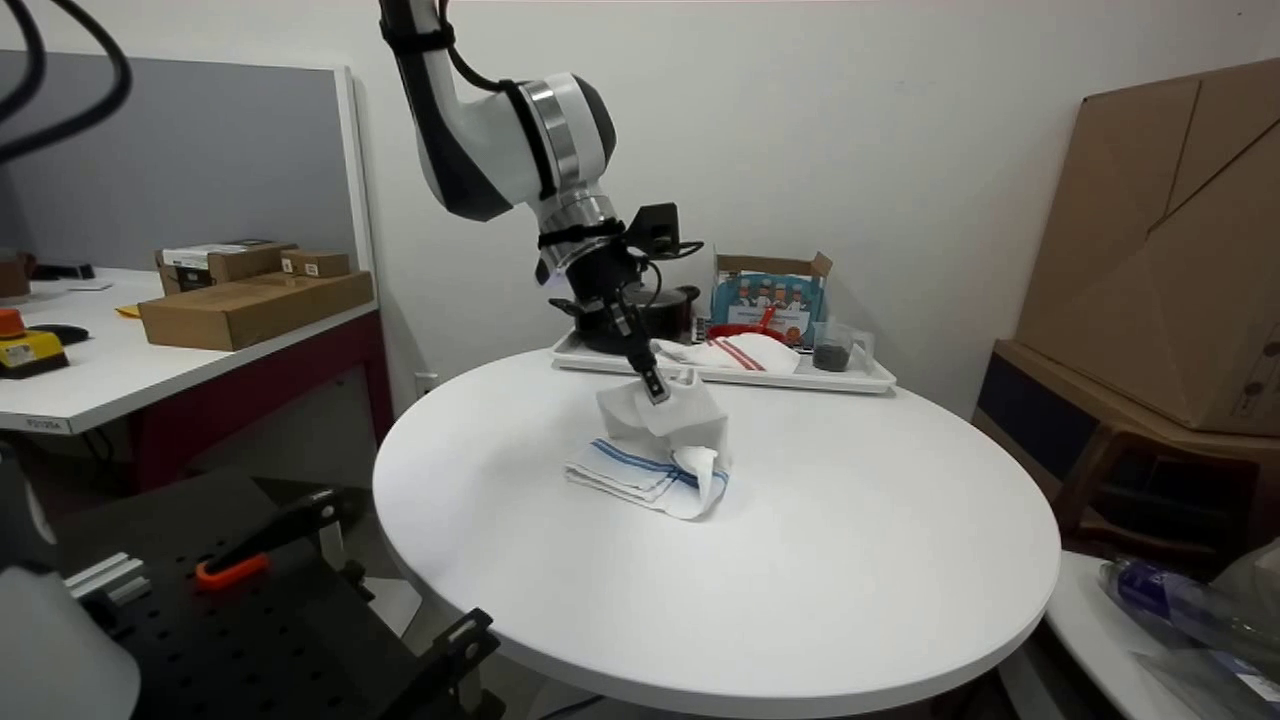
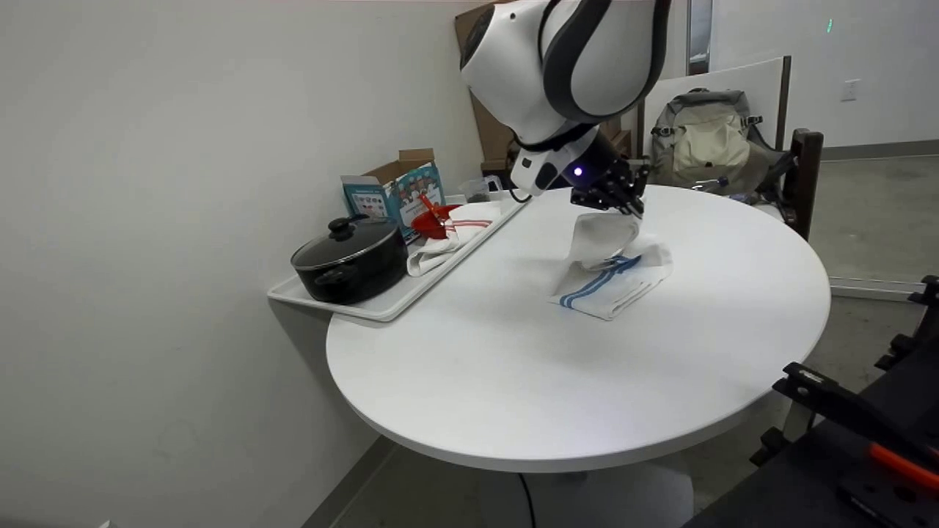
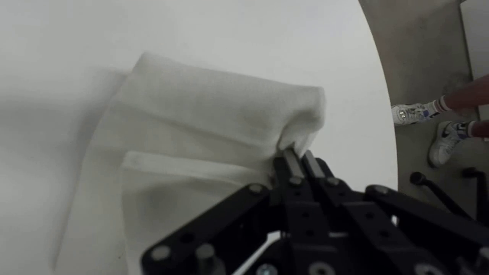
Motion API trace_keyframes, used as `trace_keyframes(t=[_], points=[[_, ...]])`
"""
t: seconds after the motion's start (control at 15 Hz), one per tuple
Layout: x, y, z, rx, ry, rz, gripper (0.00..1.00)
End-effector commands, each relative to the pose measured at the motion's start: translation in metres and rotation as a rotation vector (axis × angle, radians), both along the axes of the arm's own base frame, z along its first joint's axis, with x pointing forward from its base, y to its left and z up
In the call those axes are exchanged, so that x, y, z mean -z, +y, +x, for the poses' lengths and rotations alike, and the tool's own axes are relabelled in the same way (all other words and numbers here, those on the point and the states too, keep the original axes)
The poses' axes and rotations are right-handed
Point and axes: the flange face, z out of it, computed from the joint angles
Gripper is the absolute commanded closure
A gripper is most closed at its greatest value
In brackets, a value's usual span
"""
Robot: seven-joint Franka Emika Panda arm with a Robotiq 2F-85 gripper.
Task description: Fold the towel twice
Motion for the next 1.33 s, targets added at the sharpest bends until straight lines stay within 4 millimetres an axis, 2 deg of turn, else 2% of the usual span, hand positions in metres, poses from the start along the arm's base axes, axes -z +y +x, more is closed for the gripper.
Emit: trace_keyframes(t=[0.0, 0.07, 0.13, 0.27, 0.33, 0.47, 0.53, 1.27], points=[[0.018, -0.015, -0.03, -0.073, -0.024, -0.076, 0.99], [0.025, -0.02, -0.029, -0.094, -0.079, -0.109, 0.99], [0.027, -0.024, -0.026, -0.088, -0.146, -0.13, 0.71], [0.008, -0.026, -0.001, 0.042, -0.224, -0.097, 0.64], [0.022, -0.025, -0.02, -0.015, -0.153, -0.118, 0.8], [0.012, -0.028, -0.006, 0.016, -0.197, -0.11, 0.66], [0.01, -0.028, -0.002, 0.02, -0.206, -0.108, 0.63], [0.009, -0.027, -0.001, 0.028, -0.217, -0.105, 0.63]])
